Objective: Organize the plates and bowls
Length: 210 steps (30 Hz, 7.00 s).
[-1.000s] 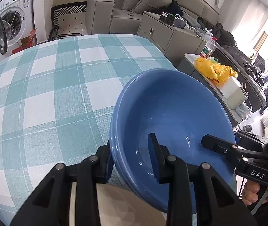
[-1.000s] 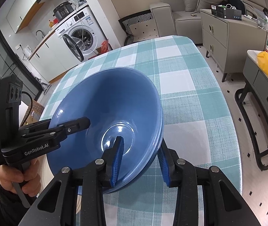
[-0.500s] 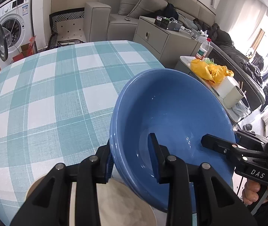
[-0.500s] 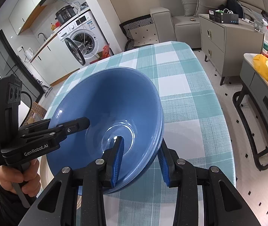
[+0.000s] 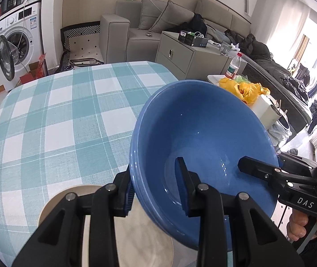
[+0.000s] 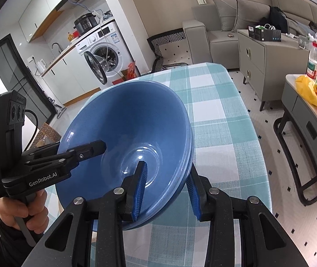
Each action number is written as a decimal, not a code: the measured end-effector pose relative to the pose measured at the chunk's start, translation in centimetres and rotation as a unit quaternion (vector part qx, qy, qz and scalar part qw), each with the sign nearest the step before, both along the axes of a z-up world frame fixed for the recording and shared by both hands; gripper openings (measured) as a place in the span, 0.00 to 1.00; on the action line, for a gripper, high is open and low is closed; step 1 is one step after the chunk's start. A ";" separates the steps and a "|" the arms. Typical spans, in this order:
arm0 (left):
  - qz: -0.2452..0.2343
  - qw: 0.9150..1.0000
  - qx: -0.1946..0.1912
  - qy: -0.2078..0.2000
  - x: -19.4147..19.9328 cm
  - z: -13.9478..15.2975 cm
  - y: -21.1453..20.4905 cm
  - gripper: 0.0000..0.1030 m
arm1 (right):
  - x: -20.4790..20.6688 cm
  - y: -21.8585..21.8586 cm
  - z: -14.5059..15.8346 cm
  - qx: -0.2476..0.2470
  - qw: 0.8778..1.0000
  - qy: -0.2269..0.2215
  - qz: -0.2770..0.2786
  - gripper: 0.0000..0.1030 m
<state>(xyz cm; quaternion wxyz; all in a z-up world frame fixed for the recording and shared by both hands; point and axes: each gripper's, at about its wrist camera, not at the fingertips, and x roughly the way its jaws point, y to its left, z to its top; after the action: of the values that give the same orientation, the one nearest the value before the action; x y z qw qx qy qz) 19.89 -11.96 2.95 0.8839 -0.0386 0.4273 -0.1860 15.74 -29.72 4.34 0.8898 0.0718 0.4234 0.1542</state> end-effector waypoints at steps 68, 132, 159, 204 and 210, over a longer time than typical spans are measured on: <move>0.131 0.991 -0.005 -0.012 -9.1 -2.1 13.0 0.31 | -3.8 14.2 -1.5 -0.029 0.991 -0.006 0.130 0.35; 0.137 0.971 0.061 -0.185 -15.5 0.3 14.6 1.00 | -8.2 10.6 0.4 -0.011 0.974 -0.168 0.152 0.99; 0.200 0.949 0.072 -0.234 -21.2 -6.9 14.5 1.00 | -17.6 9.1 -6.9 0.011 0.960 -0.223 0.169 0.99; 0.211 0.943 0.074 -0.247 -24.8 -8.7 13.8 1.00 | -20.0 7.8 -8.9 0.013 0.959 -0.226 0.173 0.99; 0.211 0.943 0.072 -0.248 -24.7 -8.7 13.7 1.00 | -19.8 7.9 -8.9 0.015 0.959 -0.226 0.172 0.99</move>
<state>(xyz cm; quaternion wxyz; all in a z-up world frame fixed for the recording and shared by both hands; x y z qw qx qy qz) -4.85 1.79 -5.70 0.9813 -0.0166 0.1890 0.0327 -4.11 -21.84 -4.58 0.9210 -0.0254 0.2146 0.3241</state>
